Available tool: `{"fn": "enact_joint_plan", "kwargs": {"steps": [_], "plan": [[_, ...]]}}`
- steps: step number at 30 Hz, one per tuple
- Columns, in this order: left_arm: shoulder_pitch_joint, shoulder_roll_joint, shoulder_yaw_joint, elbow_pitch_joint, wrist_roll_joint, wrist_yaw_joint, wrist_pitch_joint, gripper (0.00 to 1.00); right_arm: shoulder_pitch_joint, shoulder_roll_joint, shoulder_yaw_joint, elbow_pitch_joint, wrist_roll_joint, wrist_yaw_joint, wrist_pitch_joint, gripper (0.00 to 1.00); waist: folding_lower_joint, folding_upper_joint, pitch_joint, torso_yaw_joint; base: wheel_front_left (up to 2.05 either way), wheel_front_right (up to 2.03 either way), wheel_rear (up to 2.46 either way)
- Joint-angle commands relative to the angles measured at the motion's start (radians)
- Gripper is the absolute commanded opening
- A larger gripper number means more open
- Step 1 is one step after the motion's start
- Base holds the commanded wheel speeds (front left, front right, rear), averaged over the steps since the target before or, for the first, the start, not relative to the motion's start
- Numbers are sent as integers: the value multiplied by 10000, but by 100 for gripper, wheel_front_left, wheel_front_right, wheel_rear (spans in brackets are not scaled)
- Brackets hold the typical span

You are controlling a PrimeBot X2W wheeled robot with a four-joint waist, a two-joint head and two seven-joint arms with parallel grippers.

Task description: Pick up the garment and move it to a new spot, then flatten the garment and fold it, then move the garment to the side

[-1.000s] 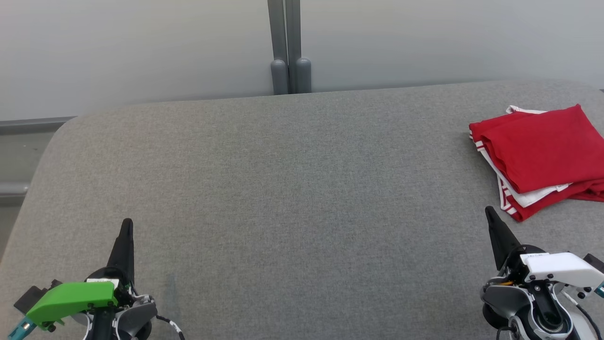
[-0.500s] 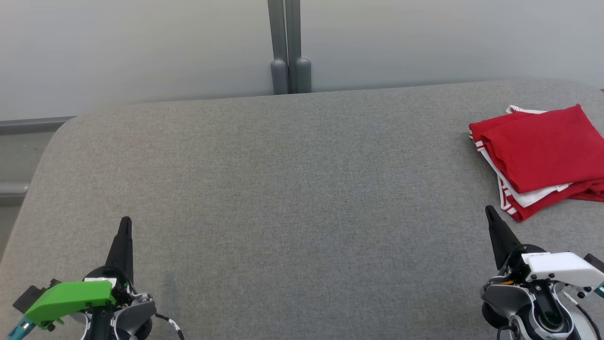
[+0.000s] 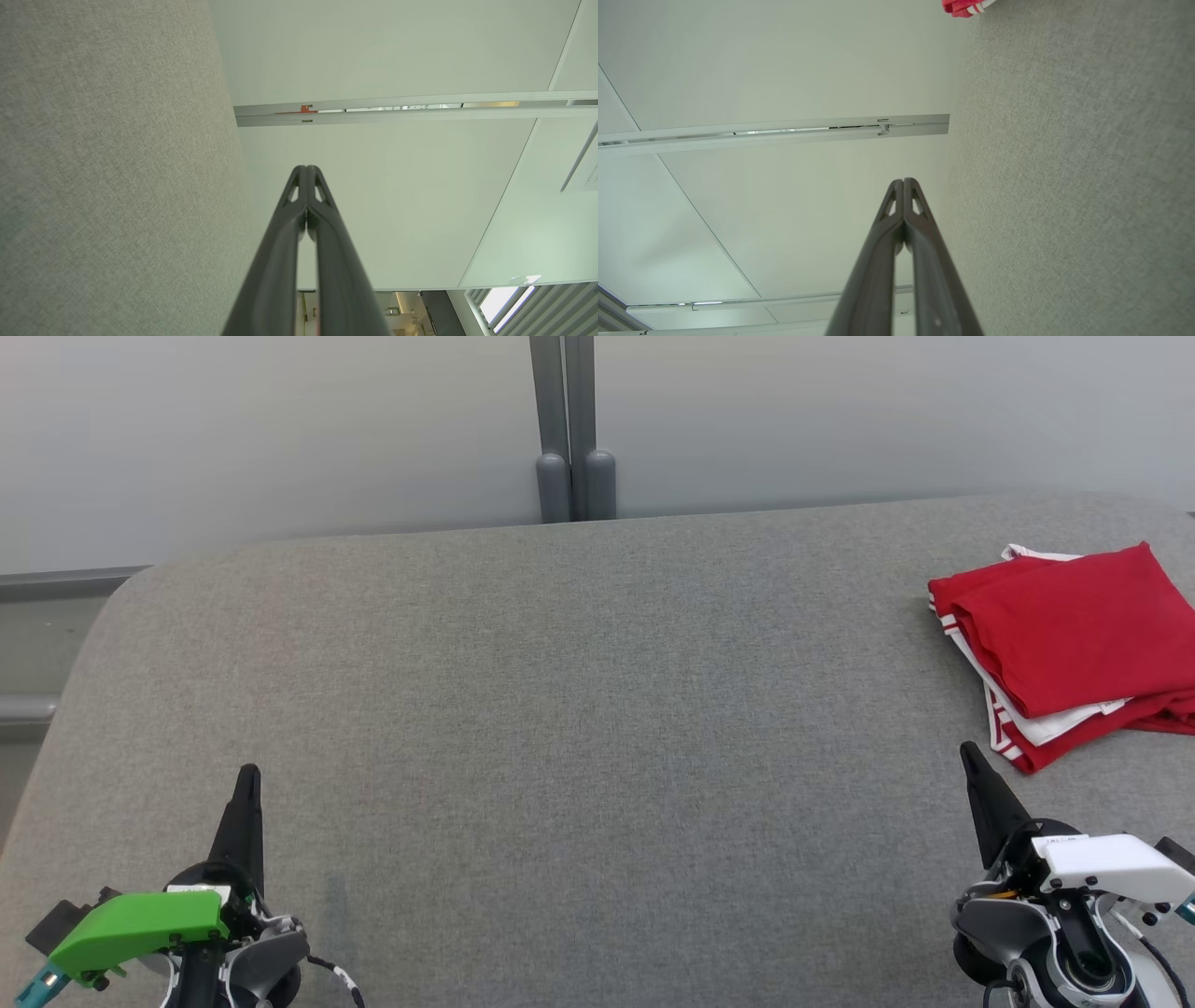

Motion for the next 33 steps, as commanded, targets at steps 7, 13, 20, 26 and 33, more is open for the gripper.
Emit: {"fn": "enact_joint_plan", "kwargs": {"steps": [7, 13, 20, 26, 33], "plan": [[-113, 55, 27, -20, -23, -53, 44, 0, -70, -37, -16, -51, 68, 7, 28, 0, 0, 0, 0, 0, 0, 0, 0], [-113, 55, 27, -21, -23, -53, 42, 0, -70, -37, -15, -51, 68, 7, 28, 0, 0, 0, 0, 0, 0, 0, 0], [-112, 55, 26, -21, -16, -43, 41, 0, -70, -37, -15, -51, 68, 7, 27, 0, 0, 0, 0, 0, 0, 0, 0], [-112, 55, 26, -20, -16, -43, 41, 0, -71, -38, -15, -51, 69, 7, 27, 0, 0, 0, 0, 0, 0, 0, 0], [-112, 55, 25, -20, -17, -44, 42, 0, -71, -38, -14, -52, 69, 7, 27, 0, 0, 0, 0, 0, 0, 0, 0]]}}
